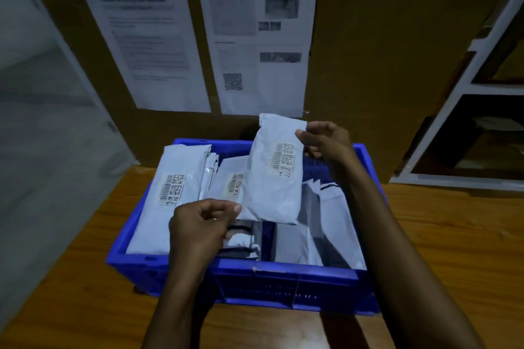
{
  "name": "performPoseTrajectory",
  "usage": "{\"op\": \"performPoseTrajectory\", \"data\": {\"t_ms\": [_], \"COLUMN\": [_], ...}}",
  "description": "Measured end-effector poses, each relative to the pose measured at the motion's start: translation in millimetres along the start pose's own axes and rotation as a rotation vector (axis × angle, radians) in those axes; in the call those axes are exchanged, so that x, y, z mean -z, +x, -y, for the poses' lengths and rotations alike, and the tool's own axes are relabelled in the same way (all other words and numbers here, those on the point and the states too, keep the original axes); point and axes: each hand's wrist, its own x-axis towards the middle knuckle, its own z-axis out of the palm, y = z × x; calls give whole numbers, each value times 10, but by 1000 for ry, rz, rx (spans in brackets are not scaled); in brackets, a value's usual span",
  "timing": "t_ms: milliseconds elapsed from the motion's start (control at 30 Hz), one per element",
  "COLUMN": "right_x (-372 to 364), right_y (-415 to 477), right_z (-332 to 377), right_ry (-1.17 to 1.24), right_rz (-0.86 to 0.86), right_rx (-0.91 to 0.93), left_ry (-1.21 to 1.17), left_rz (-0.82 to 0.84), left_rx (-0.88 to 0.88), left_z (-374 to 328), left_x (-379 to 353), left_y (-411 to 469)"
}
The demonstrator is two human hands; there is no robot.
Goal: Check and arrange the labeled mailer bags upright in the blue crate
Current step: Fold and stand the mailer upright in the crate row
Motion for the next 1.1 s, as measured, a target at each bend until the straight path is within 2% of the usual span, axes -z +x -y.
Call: {"op": "performPoseTrajectory", "data": {"t_ms": [100, 233, 433, 567, 667, 733, 800, 867, 1000, 1100], "right_x": [-214, -460, -503, -498, -520, -539, -542, -522, -408, -280], "right_y": [91, 154, 153, 116, 69, 57, 47, 26, -7, 9], "right_z": [-149, -400, -625, -663, -682, -708, -727, -712, -599, -541], "right_ry": [-92, -177, -199, -273, -301, -355, -408, -401, -331, -295], "right_rz": [98, 172, 292, 332, 336, 333, 336, 344, 298, 242], "right_rx": [2, -70, -143, -77, -28, 15, 49, 54, 23, 4], "left_ry": [219, 407, 519, 611, 663, 598, 543, 540, 699, 756], "left_rz": [-143, -185, -199, -222, -291, -224, -69, 103, 387, 486], "left_rx": [-42, -22, -2, 55, -27, -245, -458, -562, -500, -397], "left_z": [45, 87, 137, 112, 33, 25, 59, 121, 294, 372], "left_x": [91, 175, 317, 350, 283, 190, 60, -60, -161, -155], "left_y": [23, 50, 4, -1, -11, 5, 47, 128, 347, 481]}}
